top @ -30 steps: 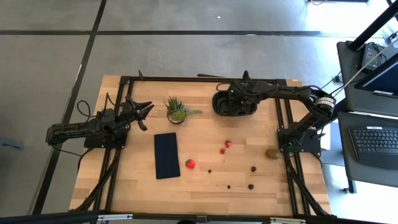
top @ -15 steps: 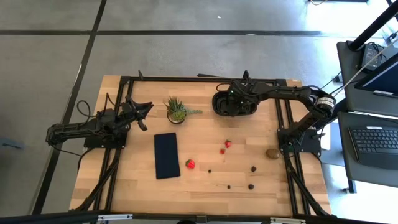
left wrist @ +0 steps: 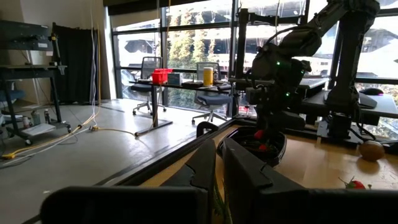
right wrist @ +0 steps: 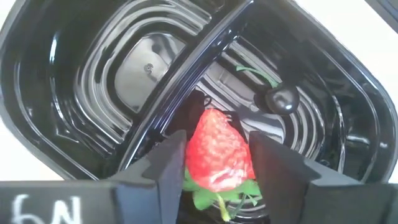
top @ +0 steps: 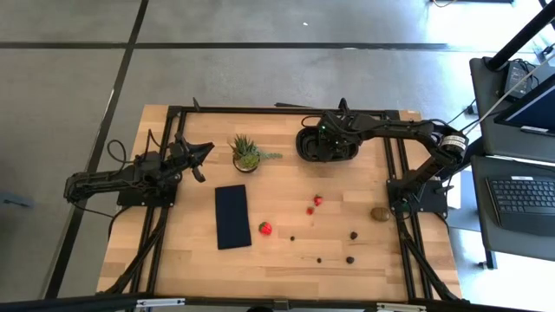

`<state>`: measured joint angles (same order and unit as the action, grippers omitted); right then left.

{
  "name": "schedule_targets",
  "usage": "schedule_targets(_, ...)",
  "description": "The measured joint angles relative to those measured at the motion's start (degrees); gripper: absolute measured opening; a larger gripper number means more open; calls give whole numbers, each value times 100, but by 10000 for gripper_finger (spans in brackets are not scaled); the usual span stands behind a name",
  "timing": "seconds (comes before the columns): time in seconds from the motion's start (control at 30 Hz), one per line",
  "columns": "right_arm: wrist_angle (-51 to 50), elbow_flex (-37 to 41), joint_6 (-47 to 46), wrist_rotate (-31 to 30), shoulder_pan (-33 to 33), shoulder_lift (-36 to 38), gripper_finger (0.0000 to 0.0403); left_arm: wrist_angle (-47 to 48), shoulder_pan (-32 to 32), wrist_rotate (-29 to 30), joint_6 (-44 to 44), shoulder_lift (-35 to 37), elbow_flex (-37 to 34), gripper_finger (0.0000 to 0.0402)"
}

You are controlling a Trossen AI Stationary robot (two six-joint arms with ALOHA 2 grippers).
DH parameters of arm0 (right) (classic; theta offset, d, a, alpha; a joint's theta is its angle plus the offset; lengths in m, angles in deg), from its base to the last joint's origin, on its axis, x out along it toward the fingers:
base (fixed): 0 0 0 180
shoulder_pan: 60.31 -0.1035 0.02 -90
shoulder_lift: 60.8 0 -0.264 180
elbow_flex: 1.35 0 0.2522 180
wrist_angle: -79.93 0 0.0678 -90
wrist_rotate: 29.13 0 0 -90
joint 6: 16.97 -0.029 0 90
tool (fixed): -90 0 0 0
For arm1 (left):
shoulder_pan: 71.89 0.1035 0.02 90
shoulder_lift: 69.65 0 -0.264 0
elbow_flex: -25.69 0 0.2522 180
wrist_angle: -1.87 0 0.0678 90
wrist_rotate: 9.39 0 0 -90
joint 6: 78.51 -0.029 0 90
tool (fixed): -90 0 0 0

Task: Pick and placing Produce into tupperware
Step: Put the strawberry into the black container, then put the kiwi into the black container

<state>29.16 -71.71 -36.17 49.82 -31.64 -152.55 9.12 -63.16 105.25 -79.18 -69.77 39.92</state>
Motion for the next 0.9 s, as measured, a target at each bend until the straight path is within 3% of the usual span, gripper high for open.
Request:
schedule_targets(0.37, -4, 0, 0, 2, 0, 0, 264, 0, 0, 0, 0, 0, -2, 22)
schedule_targets(0.5, -52, -4, 44, 127, -10, 0, 270, 0, -1, -1, 1, -1, -2, 32)
schedule_targets(0.67, -90, -24, 147, 878, -143, 0, 272, 0, 0, -1, 0, -1, -1, 44)
schedule_targets(0.9, -265, -387, 747, 919, -584, 0, 272, 0, 0, -2, 0, 0, 0, 60)
